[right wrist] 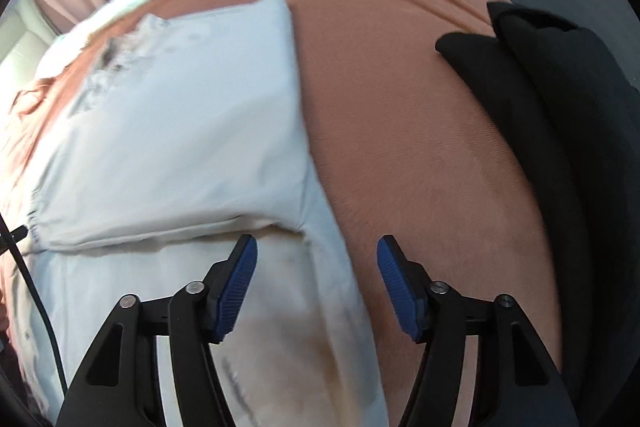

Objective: Fold large clothes
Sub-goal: 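Move both open tools toward the drawstring hem of the jacket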

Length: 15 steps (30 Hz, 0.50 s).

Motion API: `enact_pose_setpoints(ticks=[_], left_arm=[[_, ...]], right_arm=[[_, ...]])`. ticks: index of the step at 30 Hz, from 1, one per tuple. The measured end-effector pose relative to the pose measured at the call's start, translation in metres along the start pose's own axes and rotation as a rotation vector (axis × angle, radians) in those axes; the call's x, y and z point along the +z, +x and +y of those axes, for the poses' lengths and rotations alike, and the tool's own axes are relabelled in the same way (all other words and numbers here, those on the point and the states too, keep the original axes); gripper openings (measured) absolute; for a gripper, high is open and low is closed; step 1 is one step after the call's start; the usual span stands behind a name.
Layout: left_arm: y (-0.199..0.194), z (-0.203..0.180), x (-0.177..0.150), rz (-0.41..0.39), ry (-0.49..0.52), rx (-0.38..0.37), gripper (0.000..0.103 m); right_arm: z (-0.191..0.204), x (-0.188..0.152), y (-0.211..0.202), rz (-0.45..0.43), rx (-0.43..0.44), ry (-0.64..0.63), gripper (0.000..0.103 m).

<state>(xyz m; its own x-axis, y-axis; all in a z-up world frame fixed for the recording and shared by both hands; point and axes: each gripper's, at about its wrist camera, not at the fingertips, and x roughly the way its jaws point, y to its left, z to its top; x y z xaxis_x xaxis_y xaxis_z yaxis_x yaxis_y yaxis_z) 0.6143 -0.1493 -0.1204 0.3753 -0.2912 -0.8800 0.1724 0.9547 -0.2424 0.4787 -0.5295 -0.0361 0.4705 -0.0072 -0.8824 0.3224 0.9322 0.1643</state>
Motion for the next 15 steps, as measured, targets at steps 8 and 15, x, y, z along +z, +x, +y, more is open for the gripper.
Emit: enact_pose_setpoints(ticks=[8,15], left_arm=[[-0.074,0.016,-0.028,-0.105,0.002,0.014,0.077],[-0.138,0.03,-0.071,-0.237,0.003,0.032,0.103]], right_arm=[[-0.005,-0.027,-0.054,-0.072,0.065,-0.048,0.083],[-0.01,-0.068,-0.105,-0.144,0.075,-0.055,0.103]])
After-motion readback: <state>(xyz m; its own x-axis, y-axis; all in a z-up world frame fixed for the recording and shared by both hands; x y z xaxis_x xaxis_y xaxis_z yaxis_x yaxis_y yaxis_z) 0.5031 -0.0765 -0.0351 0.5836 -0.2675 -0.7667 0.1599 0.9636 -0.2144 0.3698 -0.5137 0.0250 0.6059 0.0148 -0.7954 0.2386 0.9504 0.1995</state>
